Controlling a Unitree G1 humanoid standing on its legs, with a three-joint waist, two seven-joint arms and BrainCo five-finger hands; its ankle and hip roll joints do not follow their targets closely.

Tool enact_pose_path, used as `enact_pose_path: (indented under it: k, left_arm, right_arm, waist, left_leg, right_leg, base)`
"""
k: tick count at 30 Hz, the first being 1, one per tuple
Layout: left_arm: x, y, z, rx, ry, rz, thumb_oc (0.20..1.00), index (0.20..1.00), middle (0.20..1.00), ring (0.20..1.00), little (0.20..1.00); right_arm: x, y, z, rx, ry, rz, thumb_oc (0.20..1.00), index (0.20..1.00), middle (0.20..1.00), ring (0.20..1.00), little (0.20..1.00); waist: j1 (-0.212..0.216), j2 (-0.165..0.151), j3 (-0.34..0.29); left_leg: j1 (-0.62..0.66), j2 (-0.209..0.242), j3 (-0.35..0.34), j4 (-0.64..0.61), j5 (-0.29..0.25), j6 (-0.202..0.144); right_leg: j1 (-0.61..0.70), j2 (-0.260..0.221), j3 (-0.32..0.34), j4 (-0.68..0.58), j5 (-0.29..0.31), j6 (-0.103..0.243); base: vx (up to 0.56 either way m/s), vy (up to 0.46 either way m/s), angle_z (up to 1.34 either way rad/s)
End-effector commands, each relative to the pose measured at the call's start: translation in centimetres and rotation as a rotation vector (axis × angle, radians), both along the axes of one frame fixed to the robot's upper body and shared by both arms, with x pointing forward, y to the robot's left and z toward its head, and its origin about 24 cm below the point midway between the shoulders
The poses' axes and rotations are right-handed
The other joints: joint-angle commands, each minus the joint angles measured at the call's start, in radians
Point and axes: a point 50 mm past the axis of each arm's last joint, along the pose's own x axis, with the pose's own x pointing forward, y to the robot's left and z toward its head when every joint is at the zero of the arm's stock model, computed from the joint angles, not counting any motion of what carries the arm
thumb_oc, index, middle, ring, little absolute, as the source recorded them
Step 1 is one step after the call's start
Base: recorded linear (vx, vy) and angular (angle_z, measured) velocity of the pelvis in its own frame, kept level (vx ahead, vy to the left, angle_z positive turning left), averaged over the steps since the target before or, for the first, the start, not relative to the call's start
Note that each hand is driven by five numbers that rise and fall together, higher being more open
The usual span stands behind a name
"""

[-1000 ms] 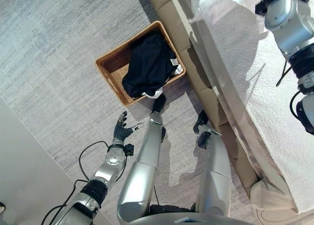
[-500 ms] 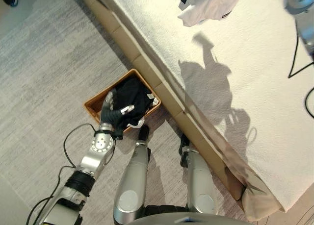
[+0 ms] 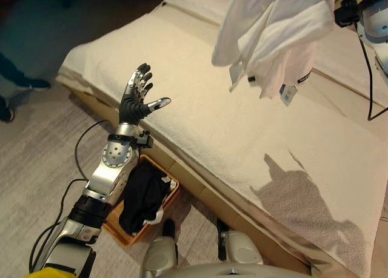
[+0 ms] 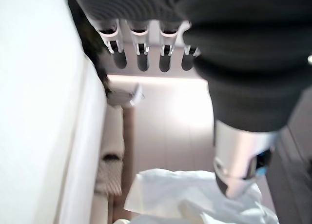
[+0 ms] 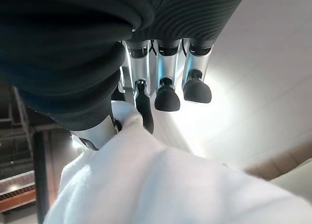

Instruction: Pick up clothes into the bucket

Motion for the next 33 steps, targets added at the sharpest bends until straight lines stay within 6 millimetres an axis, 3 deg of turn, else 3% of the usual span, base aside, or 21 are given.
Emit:
enact_pose_path:
  k: [1,9,16,23,28,30,32,33]
  left_arm:
    - [0.4,-1.1,0.5,0.033,-0.035,-0.036,1.000,1.000,1.000,1.000,1.000]
    - [2.6,-5.1,-0.6,0.039,0.079,-0.177,1.000,1.000,1.000,1.000,1.000]
    - [2.7,-9.3,0.0,0.114,0.083,-0.338,1.000,1.000,1.000,1.000,1.000]
    - [2.7,-11.8,-0.6,0.139,0.135,-0.429,1.000,1.000,1.000,1.000,1.000]
    - [1.7,-13.6,-0.1,0.100,0.219,-0.653,1.000,1.000,1.000,1.000,1.000]
    - [0.8,-13.9,-0.6,0.072,0.330,-0.804,1.000,1.000,1.000,1.000,1.000]
    - [0.5,-13.8,-0.7,0.057,0.371,-0.843,1.000,1.000,1.000,1.000,1.000]
    - [-0.3,-13.6,-1.8,0.041,0.455,-0.918,1.000,1.000,1.000,1.000,1.000]
  right_arm:
    - [-1.2,0.6,1.1,-0.002,-0.014,0.089,0.200,0.200,0.200,0.200,0.200]
    - [-1.4,3.8,-2.6,-0.087,0.191,0.310,0.200,0.200,0.200,0.200,0.200]
    - [-1.9,6.3,-5.1,-0.135,0.309,0.463,0.200,0.200,0.200,0.200,0.200]
    - [-2.6,8.5,-6.6,-0.209,0.398,0.567,0.200,0.200,0.200,0.200,0.200]
    - [-3.3,10.0,-7.7,-0.210,0.467,0.676,0.200,0.200,0.200,0.200,0.200]
    - [-3.2,10.5,-8.2,-0.194,0.499,0.713,0.200,0.200,0.200,0.200,0.200]
    - [-3.2,10.8,-8.4,-0.193,0.507,0.731,0.200,0.200,0.200,0.200,0.200]
    - [-3.2,11.1,-8.5,-0.193,0.513,0.750,0.200,0.200,0.200,0.200,0.200]
  waist:
    - [-0.001,-0.014,-0.097]
    - [-0.040,-0.005,-0.163]
    - [-0.048,0.000,-0.172]
    - [-0.048,0.008,-0.171]
    - [-0.053,0.023,-0.181]
    - [-0.057,0.030,-0.188]
    - [-0.058,0.032,-0.191]
    - [-0.060,0.034,-0.198]
  left_leg:
    - [-0.020,0.020,0.016,0.003,-0.007,-0.036]
    - [0.043,0.050,0.049,-0.057,0.019,-0.048]
    - [0.063,0.058,0.046,-0.066,0.024,-0.054]
    - [0.078,0.057,0.044,-0.056,0.015,-0.054]
    - [0.084,0.056,0.040,-0.057,0.015,-0.055]
    - [0.093,0.056,0.039,-0.063,0.016,-0.057]
    - [0.098,0.057,0.041,-0.067,0.016,-0.058]
    - [0.105,0.058,0.043,-0.072,0.016,-0.058]
  right_leg:
    - [0.008,0.022,-0.023,0.098,-0.111,0.012]
    - [0.069,0.046,-0.026,0.031,-0.098,0.005]
    - [0.099,0.053,-0.038,0.022,-0.103,0.000]
    - [0.119,0.051,-0.043,0.032,-0.114,-0.001]
    - [0.130,0.049,-0.052,0.029,-0.118,0.002]
    - [0.140,0.048,-0.054,0.021,-0.117,0.005]
    - [0.145,0.048,-0.053,0.017,-0.117,0.006]
    - [0.152,0.048,-0.053,0.009,-0.116,0.006]
  base:
    - [0.04,-0.061,-0.19]
    - [0.03,-0.052,-0.13]
    - [0.00,-0.018,-0.03]
    - [0.00,0.000,0.00]
    - [0.00,0.000,0.00]
    - [0.00,0.000,0.00]
    - [0.02,0.004,0.01]
    - [0.04,0.016,0.01]
